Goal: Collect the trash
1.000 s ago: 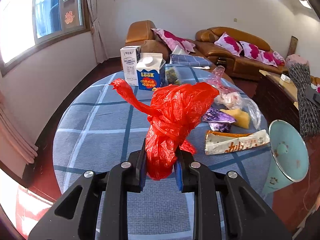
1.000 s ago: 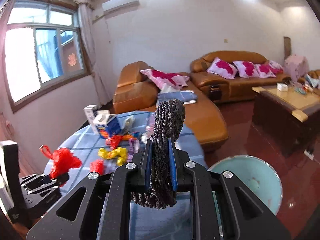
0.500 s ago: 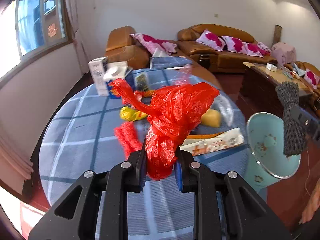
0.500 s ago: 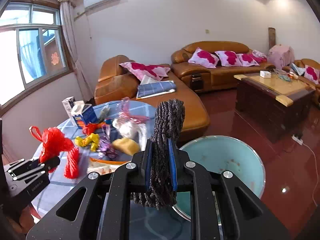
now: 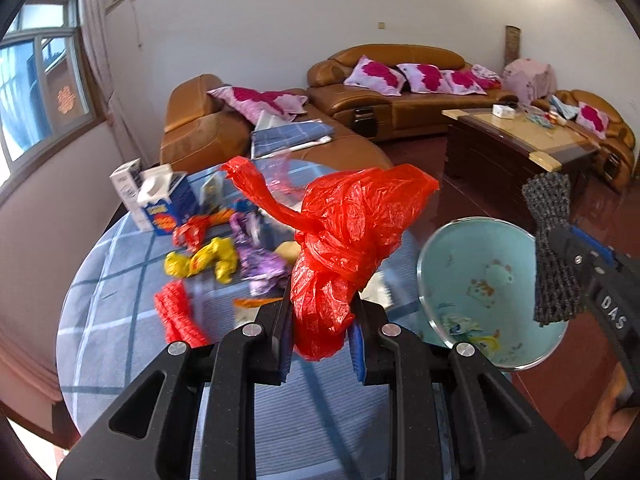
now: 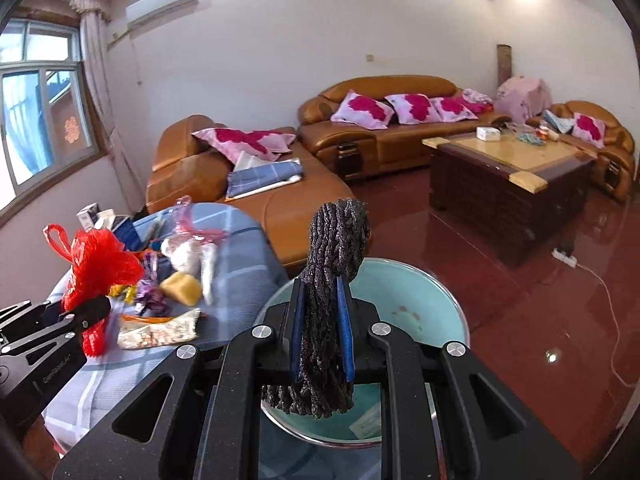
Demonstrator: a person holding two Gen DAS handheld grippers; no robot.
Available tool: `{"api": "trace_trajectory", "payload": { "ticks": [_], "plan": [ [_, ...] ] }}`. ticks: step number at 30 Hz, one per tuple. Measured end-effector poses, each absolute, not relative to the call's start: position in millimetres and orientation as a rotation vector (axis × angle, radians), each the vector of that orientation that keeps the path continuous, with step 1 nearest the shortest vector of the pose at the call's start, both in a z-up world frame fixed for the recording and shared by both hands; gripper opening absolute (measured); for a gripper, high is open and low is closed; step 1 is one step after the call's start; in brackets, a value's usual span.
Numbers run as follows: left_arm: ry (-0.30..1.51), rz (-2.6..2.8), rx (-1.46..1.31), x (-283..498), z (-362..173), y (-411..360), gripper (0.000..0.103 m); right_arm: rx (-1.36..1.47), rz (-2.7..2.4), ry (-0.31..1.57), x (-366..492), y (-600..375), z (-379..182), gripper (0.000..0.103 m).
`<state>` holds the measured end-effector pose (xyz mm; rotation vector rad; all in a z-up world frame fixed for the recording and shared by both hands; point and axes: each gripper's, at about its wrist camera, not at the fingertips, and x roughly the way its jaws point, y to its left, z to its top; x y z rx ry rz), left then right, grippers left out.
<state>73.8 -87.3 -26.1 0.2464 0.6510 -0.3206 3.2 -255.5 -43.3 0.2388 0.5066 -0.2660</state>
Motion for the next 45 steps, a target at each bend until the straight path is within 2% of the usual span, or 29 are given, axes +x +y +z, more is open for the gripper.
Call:
{"api": "trace_trajectory", "payload": {
  "ticks": [20, 36, 39, 45],
  "plan": [
    [0.659, -0.432, 0.341, 73, -42, -168, 0.023, 0.267, -0.391, 0.576, 9, -299, -75, 0.017],
    [0.706, -0.464, 0.367, 81, -64, -188, 0.023, 0.275, -0.358, 0.699, 30, -304, -108, 0.018],
    [0.714, -0.461, 0.366, 82, -66, -189, 0.023, 0.302, -0.336, 0.719, 33, -305, -112, 0.033],
    [0.718, -0.459, 0.367, 84, -68, -189, 0.023, 0.304, -0.357, 0.69, 29, -306, -107, 0.034]
  ]
}}
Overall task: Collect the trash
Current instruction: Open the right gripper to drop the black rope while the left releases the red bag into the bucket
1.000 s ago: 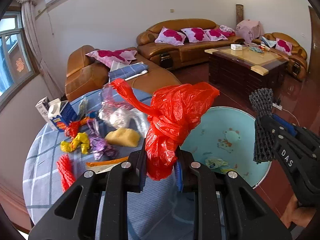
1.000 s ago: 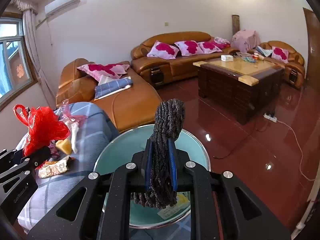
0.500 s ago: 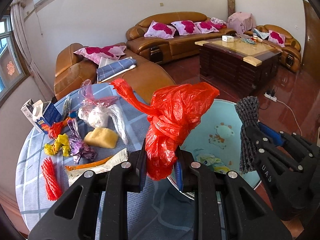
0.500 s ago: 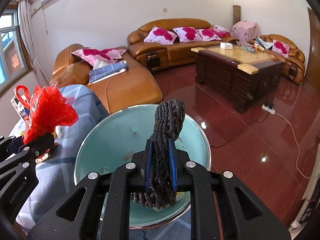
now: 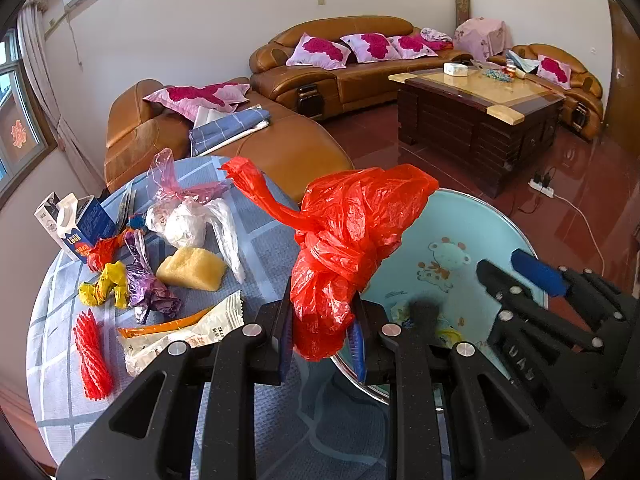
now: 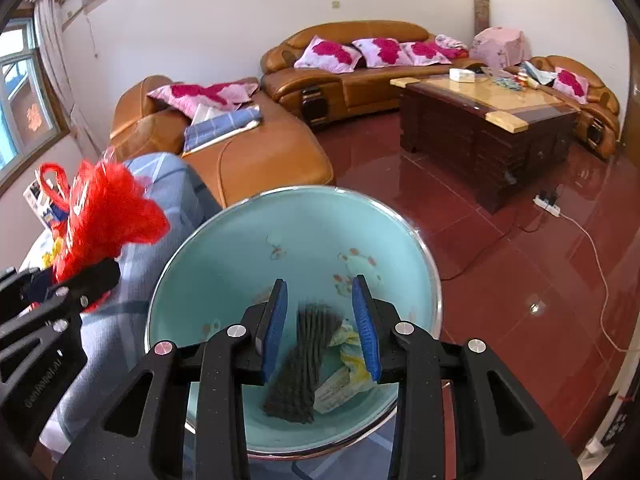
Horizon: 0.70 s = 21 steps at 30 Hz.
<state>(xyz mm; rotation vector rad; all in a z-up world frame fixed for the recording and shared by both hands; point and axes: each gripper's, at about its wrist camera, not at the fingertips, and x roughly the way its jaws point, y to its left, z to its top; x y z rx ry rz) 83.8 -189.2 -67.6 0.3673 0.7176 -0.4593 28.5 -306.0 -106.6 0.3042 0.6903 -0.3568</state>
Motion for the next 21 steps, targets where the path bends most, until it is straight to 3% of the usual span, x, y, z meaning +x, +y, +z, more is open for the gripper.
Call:
{"api": "trace_trajectory", "payload": {
  "ticks": [15, 17, 18, 19, 21],
  "plan": [
    [0.717, -0.505, 0.393, 82, -70, -216, 0.025, 0.381, -0.584, 0.556, -4, -339, -86, 0.036],
    [0.712, -0.51, 0.404, 81, -70, -221, 0.036, 0.39, -0.591, 0.55, -7, -341, -85, 0.036],
    [0.709, -0.507, 0.403, 81, -69, -222, 0.055, 0.391, -0.594, 0.546, -8, -342, -85, 0.036],
    [0.702, -0.504, 0.401, 80, -69, -222, 0.062, 0.391, -0.598, 0.54, -10, -342, -84, 0.037],
    [0.695, -0.503, 0.403, 79, -68, -221, 0.062, 0.393, -0.604, 0.53, -12, -341, -82, 0.038]
  ]
}}
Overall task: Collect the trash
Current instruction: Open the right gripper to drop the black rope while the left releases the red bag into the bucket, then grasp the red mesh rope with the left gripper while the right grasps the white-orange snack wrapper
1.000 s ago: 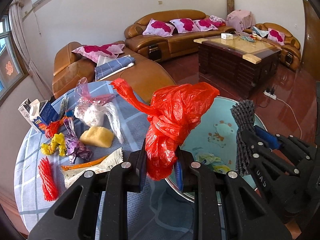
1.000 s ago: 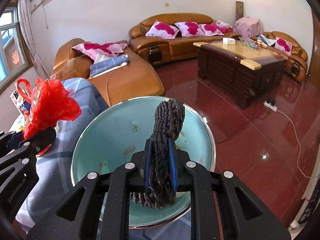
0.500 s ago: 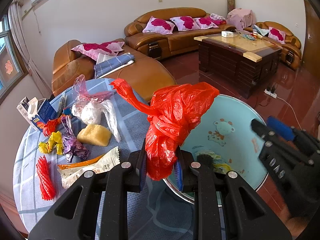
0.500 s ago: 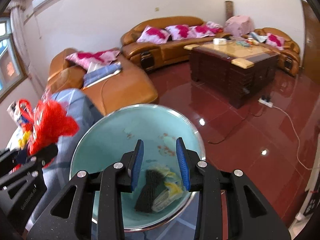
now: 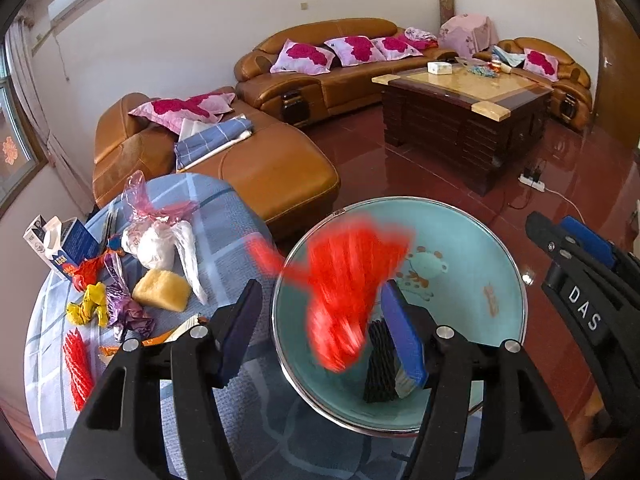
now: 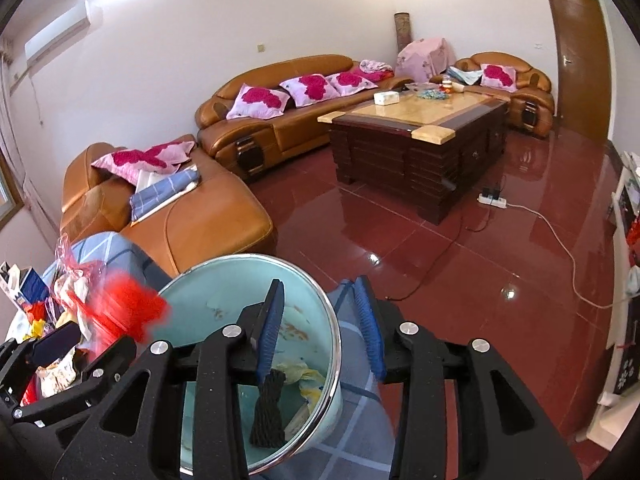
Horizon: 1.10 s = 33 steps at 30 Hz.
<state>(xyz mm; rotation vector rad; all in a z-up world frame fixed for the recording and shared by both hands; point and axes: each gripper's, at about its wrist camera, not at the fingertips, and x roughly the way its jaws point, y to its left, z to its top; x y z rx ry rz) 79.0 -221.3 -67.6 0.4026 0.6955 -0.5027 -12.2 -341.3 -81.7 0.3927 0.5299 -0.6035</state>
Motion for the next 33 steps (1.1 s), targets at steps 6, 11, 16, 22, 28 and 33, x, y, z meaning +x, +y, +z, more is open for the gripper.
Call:
{"api": "trace_trajectory", "payload": {
  "ticks": [6, 11, 16, 22, 28, 33],
  "plan": [
    [0.696, -0.481, 0.388, 78, -62, -213, 0.067, 0.395, -0.598, 0.52, -12, -340, -79, 0.039],
    [0.691, -0.461, 0.372, 76, -57, -203, 0.069, 0.392, -0.594, 0.501, -16, -337, -73, 0.039],
    [0.678, -0.431, 0.368, 71, -52, -190, 0.073, 0.375, -0.569, 0.491, -16, -329, -69, 0.047],
    [0.701, -0.377, 0.345, 76, -52, -164, 0.074, 0.338, -0.526, 0.495, -11, -311, -67, 0.052],
    [0.725, -0.323, 0.309, 83, -53, -136, 0.074, 0.309, -0.488, 0.501, -8, -295, -66, 0.052],
    [0.744, -0.292, 0.284, 88, -55, -114, 0.075, 0.258, -0.446, 0.517, -3, -273, -67, 0.052]
  ]
}}
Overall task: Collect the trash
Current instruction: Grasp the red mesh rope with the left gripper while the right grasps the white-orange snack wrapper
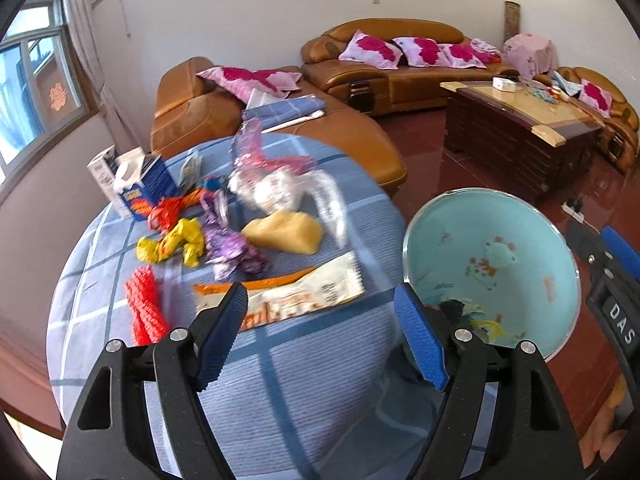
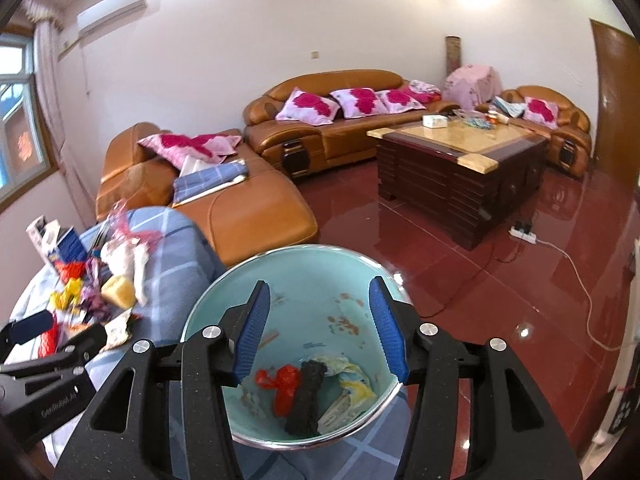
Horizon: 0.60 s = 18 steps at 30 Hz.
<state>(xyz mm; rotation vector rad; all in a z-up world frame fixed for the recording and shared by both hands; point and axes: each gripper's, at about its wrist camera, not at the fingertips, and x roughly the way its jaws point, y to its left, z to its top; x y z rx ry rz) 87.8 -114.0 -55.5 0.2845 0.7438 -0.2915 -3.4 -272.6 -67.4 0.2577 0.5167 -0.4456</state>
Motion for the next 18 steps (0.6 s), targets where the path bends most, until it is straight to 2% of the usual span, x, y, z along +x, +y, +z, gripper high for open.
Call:
{"api": "trace_trajectory", "payload": {
  "ticks": [13, 16, 18],
  "plan": [
    [0.8, -0.201, 0.232, 108, -68, -59, 0.075, 0.21, -0.303, 0.573, 19, -217, -70, 0.051],
    [0.814, -0.187, 0.207, 114, -73, -44, 0.075, 0.195, -0.255, 0.593, 28, -204, -71, 0.044],
    [0.825, -0.176, 0.192, 117, -76, -32, 0.075, 0.19, -0.229, 0.604, 33, -195, -72, 0.042]
  ]
}}
